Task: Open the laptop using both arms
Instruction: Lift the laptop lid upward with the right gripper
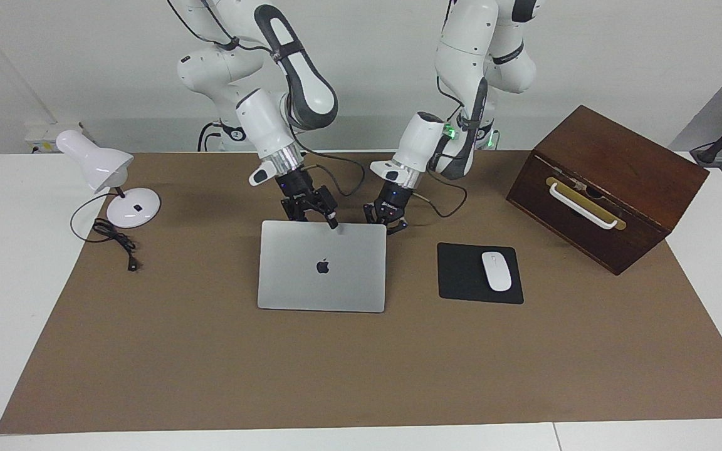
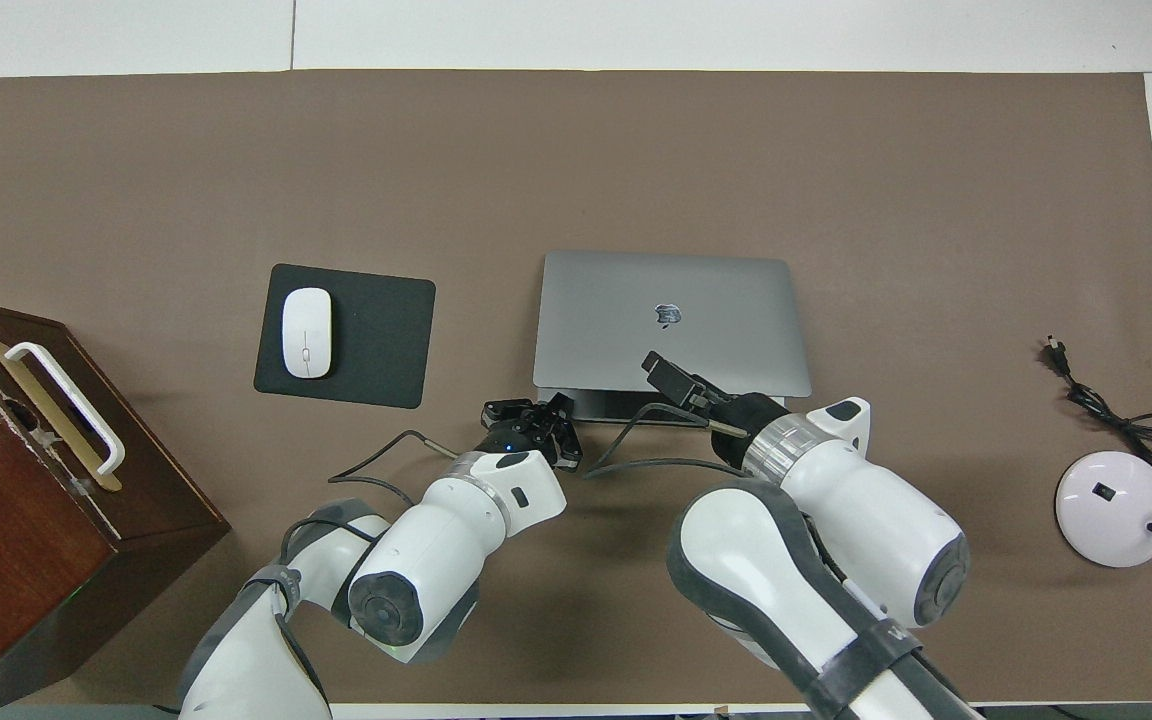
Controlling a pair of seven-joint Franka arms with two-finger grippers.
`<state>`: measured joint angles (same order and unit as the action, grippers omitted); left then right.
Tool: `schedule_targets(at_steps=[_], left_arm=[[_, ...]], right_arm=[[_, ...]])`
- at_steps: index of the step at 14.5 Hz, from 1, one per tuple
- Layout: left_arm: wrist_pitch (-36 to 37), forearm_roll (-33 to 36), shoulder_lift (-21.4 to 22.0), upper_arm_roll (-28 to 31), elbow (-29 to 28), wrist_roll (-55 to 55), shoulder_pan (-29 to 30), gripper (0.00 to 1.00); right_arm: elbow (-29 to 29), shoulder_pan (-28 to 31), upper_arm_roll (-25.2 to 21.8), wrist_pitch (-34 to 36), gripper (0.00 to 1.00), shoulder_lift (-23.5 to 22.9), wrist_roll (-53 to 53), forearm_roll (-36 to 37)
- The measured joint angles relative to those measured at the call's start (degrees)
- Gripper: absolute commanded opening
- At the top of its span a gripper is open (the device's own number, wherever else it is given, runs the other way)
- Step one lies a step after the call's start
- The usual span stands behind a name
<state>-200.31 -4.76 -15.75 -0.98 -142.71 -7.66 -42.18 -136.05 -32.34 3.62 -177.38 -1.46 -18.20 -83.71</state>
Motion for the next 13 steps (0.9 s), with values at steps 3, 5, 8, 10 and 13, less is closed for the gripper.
schedule_targets(at_steps=[3, 5, 8, 10, 13], left_arm=[[-0.01, 0.0, -0.01, 0.0, 0.0, 0.01, 0.0, 0.0], [-0.02, 0.0, -0.01, 0.0, 0.0, 0.02, 0.0, 0.0], [-0.04, 0.0, -0.02, 0.0, 0.0, 0.06, 0.0, 0.0], [-0.07, 0.0, -0.04, 0.0, 0.0, 0.09, 0.0, 0.0], [-0.09, 0.0, -0.05, 0.0, 0.0, 0.12, 0.01, 0.0]], right_arm=[[0.36, 0.61, -0.06, 0.99, 1.0, -0.06, -0.09, 1.26], [0.4, 0.89, -0.08, 1.67, 1.0, -0.08, -0.09, 1.97], [0.53, 1.26, -0.15, 3.02, 1.0, -0.17, -0.14, 2.76], [1.49, 1.2, -0.1, 3.18, 1.0, -0.24, -0.14, 2.87], [4.7, 1.17, 0.01, 4.49, 1.0, -0.63, -0.14, 3.07]])
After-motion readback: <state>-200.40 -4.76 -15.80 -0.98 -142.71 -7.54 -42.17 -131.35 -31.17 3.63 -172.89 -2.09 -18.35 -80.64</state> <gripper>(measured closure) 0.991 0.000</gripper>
